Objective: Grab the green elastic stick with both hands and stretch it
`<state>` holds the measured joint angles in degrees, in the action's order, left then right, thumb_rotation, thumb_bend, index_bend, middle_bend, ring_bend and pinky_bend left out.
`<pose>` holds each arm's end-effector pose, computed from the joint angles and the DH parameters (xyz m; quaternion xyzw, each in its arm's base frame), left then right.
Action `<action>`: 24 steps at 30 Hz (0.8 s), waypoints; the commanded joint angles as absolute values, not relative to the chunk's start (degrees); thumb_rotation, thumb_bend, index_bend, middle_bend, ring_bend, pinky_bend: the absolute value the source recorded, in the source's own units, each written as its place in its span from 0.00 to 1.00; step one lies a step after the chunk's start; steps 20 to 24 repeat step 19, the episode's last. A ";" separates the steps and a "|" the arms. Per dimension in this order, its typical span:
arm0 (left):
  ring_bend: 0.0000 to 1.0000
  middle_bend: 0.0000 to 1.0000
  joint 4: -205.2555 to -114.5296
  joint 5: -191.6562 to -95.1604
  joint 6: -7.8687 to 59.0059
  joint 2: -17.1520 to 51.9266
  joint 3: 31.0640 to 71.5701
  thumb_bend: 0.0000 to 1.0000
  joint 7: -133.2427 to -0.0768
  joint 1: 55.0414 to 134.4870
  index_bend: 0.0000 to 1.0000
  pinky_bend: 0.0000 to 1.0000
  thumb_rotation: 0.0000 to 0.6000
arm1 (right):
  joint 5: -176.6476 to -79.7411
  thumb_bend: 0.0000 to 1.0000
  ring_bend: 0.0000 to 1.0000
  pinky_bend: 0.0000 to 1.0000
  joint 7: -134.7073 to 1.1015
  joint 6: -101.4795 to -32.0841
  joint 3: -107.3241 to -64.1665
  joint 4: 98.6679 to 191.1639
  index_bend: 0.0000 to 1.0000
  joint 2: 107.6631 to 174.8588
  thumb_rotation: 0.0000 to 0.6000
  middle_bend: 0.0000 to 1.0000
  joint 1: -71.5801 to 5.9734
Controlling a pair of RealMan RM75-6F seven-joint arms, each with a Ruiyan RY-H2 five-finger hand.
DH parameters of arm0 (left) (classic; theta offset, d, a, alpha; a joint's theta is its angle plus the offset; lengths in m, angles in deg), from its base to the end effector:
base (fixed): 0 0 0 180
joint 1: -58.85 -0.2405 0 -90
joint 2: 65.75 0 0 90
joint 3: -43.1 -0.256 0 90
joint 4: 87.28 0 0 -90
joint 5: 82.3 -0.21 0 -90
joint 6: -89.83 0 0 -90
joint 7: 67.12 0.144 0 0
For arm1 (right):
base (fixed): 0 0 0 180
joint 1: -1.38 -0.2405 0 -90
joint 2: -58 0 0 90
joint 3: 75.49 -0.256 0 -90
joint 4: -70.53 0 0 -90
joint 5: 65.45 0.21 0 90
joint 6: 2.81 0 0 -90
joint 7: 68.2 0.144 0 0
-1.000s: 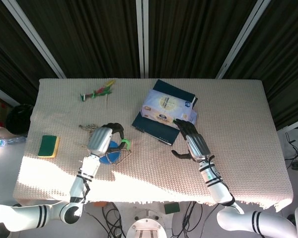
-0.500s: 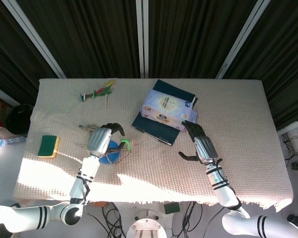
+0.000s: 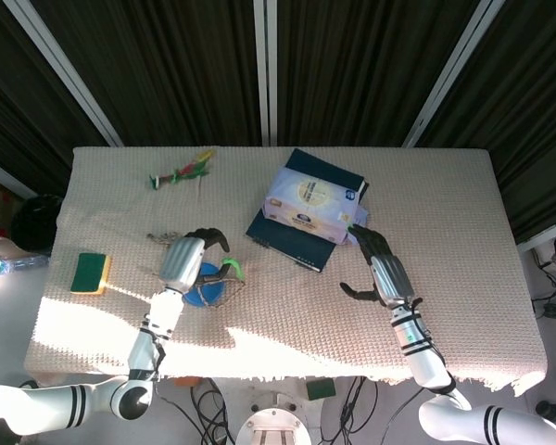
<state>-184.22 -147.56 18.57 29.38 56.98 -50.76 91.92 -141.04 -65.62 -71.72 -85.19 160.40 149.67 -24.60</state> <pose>-0.1185 0.2954 -0.0077 -0.5983 -0.4822 -0.5024 0.3964 -0.1789 -0.2789 -0.0039 0.5777 -0.5202 0.5125 0.3647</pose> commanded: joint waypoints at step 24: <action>0.33 0.36 -184.16 -148.01 18.14 28.81 57.36 0.31 -52.19 91.40 0.49 0.39 0.89 | -140.52 0.20 0.00 0.00 -66.82 -70.27 -86.20 159.61 0.00 151.18 1.00 0.00 -25.94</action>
